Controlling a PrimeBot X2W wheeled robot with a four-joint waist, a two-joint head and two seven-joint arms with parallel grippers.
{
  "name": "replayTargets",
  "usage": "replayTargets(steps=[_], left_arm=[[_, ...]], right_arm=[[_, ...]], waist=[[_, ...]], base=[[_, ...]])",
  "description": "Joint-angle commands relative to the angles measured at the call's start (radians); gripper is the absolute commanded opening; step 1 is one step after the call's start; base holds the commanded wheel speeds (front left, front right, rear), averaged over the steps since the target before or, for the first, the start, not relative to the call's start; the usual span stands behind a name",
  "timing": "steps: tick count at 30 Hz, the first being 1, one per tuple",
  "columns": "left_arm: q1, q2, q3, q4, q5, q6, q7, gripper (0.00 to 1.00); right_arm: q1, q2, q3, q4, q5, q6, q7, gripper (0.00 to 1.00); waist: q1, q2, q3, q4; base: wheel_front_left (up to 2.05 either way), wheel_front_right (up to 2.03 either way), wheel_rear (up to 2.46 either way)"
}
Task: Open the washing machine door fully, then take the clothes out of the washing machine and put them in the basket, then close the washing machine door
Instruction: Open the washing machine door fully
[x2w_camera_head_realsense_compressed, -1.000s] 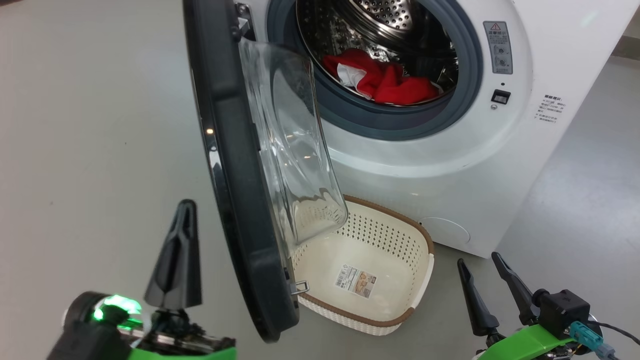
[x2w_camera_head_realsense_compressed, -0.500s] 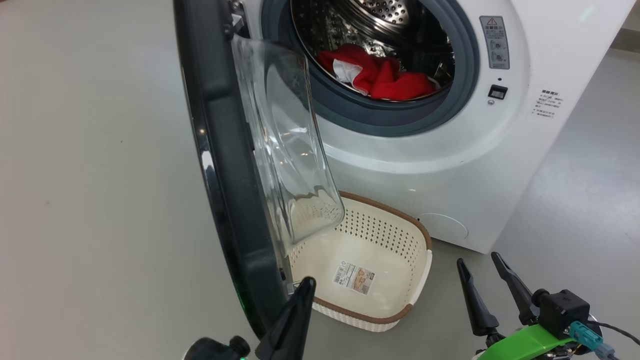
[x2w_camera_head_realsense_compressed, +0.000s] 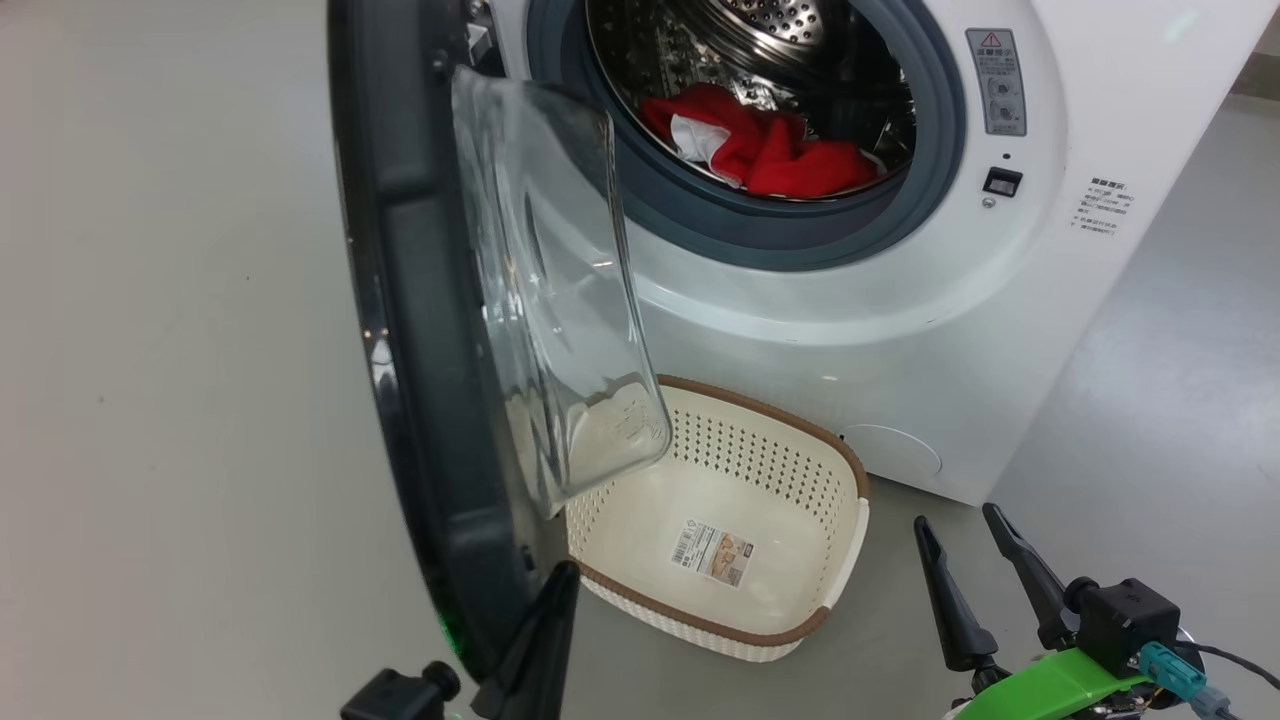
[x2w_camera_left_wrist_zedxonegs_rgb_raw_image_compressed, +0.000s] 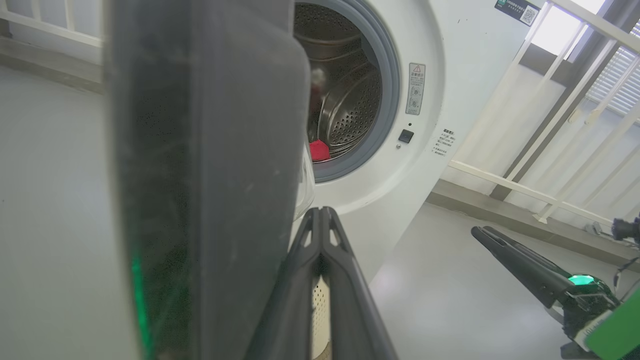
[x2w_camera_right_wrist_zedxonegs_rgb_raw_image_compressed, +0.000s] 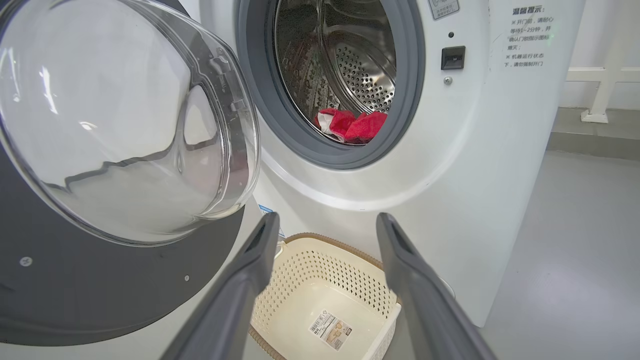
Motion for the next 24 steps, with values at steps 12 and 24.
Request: replayTargets(steps=[12, 24], left_arm=[[-0.040, 0.006, 0.250, -0.008, 0.034, 0.024, -0.005, 0.00], [-0.065, 0.006, 0.484, 0.017, 0.093, 0.005, -0.005, 0.00]], right_arm=[[-0.026, 0.002, 0.020, -0.031, 0.000, 0.007, -0.006, 1.00], [-0.033, 0.000, 0.022, -0.036, -0.006, 0.007, -0.006, 1.00]], waist=[[0.0000, -0.0001, 0.018, 0.020], [0.0000, -0.0001, 0.050, 0.022]], base=[[0.00, 0.00, 0.00], [0.00, 0.00, 0.00]])
